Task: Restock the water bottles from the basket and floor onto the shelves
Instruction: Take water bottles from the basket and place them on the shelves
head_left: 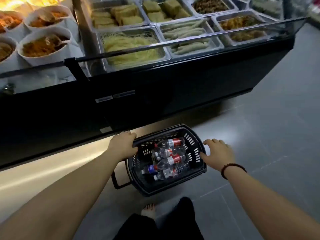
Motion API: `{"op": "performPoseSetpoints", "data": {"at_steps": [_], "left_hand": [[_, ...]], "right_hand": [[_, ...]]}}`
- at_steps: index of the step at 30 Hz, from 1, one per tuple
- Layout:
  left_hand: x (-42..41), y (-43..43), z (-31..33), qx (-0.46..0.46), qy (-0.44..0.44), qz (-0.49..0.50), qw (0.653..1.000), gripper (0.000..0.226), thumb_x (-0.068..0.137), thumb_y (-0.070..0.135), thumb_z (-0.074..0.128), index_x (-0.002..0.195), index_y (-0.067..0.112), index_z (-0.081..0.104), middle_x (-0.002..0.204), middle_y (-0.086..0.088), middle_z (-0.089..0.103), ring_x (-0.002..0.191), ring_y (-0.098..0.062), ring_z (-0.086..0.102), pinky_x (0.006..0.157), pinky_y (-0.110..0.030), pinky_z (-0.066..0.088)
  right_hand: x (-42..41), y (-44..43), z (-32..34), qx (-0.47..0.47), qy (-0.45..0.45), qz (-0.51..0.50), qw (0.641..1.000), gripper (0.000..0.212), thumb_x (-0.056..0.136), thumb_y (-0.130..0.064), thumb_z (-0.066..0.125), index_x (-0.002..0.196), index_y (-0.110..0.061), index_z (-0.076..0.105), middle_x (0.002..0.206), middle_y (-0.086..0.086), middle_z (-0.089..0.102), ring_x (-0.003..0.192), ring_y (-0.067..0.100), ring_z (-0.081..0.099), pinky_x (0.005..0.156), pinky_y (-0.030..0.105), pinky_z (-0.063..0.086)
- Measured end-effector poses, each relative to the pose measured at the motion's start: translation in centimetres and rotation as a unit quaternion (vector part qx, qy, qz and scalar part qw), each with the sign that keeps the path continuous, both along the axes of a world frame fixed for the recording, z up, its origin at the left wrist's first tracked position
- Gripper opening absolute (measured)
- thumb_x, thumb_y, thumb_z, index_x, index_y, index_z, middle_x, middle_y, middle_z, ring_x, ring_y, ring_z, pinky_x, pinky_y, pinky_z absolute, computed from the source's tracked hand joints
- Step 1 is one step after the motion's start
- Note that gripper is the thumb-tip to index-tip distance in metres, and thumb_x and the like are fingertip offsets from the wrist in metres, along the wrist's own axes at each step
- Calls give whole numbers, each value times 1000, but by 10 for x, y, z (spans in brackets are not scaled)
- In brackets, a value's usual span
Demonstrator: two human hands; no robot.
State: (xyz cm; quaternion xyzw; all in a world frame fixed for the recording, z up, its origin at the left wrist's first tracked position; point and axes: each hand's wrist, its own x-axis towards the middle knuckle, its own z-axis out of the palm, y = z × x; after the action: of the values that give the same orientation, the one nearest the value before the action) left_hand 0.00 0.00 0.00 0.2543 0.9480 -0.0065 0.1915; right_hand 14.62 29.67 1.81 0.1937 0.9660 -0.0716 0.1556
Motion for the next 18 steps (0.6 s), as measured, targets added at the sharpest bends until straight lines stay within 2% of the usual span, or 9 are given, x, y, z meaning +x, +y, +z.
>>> {"op": "performPoseSetpoints", "data": {"at_steps": [4, 8, 13, 18], "left_hand": [[-2, 6, -26, 1, -41, 139, 989, 48, 90, 47, 53, 127, 16, 54, 125, -6, 56, 115, -25, 53, 88, -36, 45], [15, 14, -63, 57, -100, 292, 949, 48, 88, 42, 59, 128, 16, 54, 126, -8, 56, 114, -25, 54, 86, -35, 46], [39, 16, -124, 118, -152, 437, 878, 48, 86, 34, 66, 126, 8, 57, 122, -14, 62, 109, -29, 60, 82, -33, 47], [49, 6, -196, 155, -184, 566, 789, 59, 90, 38, 64, 137, 6, 48, 138, -14, 52, 125, -29, 50, 101, -37, 42]], "right_hand": [[-30, 43, -25, -53, -19, 11, 998, 45, 88, -44, 56, 126, -21, 51, 125, 1, 57, 116, 22, 49, 96, 35, 40], [-56, 82, -61, -118, -34, -15, 992, 46, 87, -42, 59, 125, -18, 53, 125, 5, 57, 117, 25, 49, 95, 39, 44], [-78, 107, -125, -176, -40, -85, 980, 51, 85, -43, 61, 126, -14, 54, 126, 10, 58, 116, 28, 52, 94, 44, 47], [-90, 112, -199, -217, -45, -151, 963, 51, 86, -40, 62, 128, -13, 53, 129, 11, 54, 116, 30, 53, 95, 45, 47]]}}
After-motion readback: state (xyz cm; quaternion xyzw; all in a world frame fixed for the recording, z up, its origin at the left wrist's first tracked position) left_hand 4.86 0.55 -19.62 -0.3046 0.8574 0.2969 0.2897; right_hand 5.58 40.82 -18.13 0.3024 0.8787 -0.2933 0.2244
